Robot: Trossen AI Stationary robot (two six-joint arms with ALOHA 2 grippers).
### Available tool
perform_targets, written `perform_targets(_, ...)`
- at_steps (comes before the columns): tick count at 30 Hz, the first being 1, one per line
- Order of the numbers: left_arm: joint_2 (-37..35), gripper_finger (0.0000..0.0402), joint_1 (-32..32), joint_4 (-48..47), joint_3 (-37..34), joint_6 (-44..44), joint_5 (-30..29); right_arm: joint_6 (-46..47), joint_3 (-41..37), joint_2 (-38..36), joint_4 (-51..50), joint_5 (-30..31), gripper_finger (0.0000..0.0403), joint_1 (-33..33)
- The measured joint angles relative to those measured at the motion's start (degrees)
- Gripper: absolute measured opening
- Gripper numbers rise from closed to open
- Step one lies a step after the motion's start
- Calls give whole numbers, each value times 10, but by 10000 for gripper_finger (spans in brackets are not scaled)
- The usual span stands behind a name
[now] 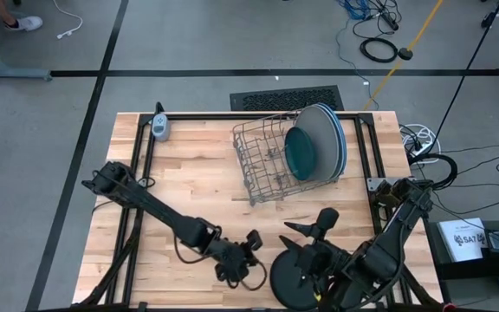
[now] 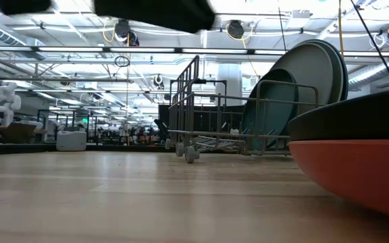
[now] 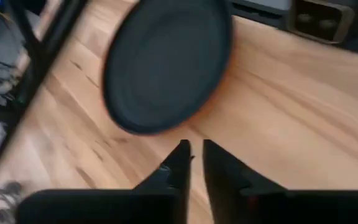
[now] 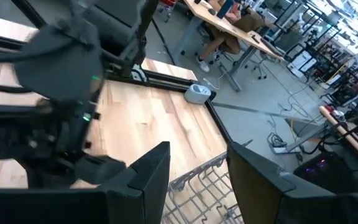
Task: Sort dishes
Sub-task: Put the black plate in the dish rack
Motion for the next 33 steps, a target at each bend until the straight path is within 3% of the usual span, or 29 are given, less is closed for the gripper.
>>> perform_targets(7, 54, 173, 10, 87, 0, 80, 9, -15, 0, 0, 1, -2, 153, 3)
perform_targets(11, 82, 208, 3, 82, 1, 181, 8, -23, 0, 0, 1, -17, 153, 6)
perform_targets(15, 104, 206, -1, 129, 1, 240, 13, -48, 1, 0, 3, -10, 153, 6)
perform_targets(22, 114, 174, 0, 220, 2, 239, 25, -61, 1, 0, 2, -12, 153, 0)
perform_targets(27, 114, 162, 6, 183, 4, 237, 68, -61, 1, 0, 2, -13, 153, 1)
perform_targets(33, 121, 161, 13, 180, 4, 237, 72, -61, 1, 0, 2, -13, 153, 0)
